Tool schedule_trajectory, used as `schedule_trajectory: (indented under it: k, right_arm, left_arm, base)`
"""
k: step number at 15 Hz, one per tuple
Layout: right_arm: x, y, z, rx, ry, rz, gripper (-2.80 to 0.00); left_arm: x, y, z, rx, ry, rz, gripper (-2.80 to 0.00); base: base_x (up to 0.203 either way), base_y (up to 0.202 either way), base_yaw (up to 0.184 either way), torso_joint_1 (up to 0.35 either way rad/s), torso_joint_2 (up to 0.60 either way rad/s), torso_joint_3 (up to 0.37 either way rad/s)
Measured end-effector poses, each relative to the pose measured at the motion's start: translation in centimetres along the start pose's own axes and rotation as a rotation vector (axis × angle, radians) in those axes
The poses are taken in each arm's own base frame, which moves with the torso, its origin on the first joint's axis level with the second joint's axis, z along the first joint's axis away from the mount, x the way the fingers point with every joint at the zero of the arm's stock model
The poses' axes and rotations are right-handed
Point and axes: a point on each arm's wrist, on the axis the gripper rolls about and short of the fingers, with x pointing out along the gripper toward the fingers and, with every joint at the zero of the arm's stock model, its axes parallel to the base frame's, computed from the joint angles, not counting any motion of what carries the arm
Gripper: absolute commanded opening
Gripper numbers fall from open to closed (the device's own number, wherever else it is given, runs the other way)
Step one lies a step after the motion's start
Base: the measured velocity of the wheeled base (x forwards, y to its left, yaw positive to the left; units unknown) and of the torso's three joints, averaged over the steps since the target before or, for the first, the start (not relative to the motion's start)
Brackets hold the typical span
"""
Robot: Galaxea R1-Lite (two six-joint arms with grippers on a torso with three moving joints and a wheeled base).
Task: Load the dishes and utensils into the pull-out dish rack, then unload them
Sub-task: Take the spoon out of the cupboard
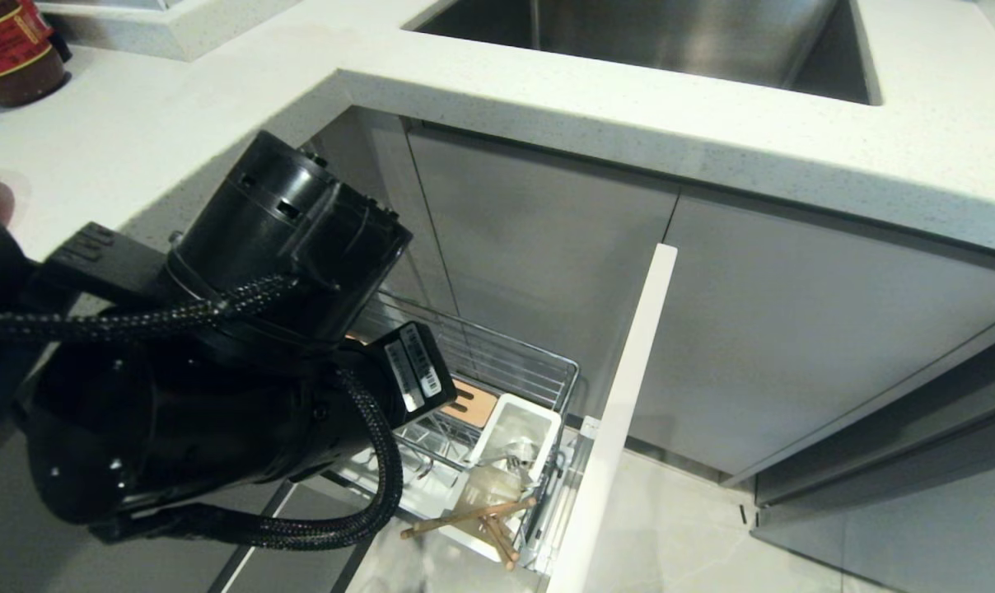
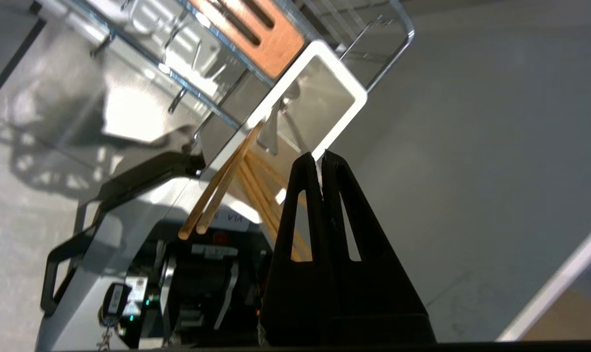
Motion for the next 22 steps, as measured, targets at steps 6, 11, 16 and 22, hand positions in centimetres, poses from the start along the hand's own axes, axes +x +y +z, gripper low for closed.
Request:
schedule_trajectory:
  k: [6,11,16,22]
  right_arm:
    - [0.0,0.0,0.0,0.0,0.0,0.0,-2.8]
    - [0.0,0.0,0.0,0.0,0.0,0.0,-2.8]
    - [0.0,0.0,0.0,0.0,0.0,0.0,-2.8]
    - [0.0,0.0,0.0,0.0,0.0,0.0,-2.8]
  left_arm:
    - [2.4,0.8,-1.2,-0.067,0.142,0.056,-2.8]
    - [5.0,0.7,-2.7,-0.055,0.227,0.085,-2.8]
    - [6.9,0.7,-3.5,-0.052,0.3,0.105,-2.8]
    - [7.6,0.8,-3.2,-0.061,0.293,0.122,0.0]
  base:
    - [0.0,0.0,0.0,0.0,0.0,0.0]
    - [0.0,0.0,0.0,0.0,0.0,0.0]
    - [0.0,0.0,0.0,0.0,0.0,0.0]
    - [0.0,0.0,0.0,0.0,0.0,0.0]
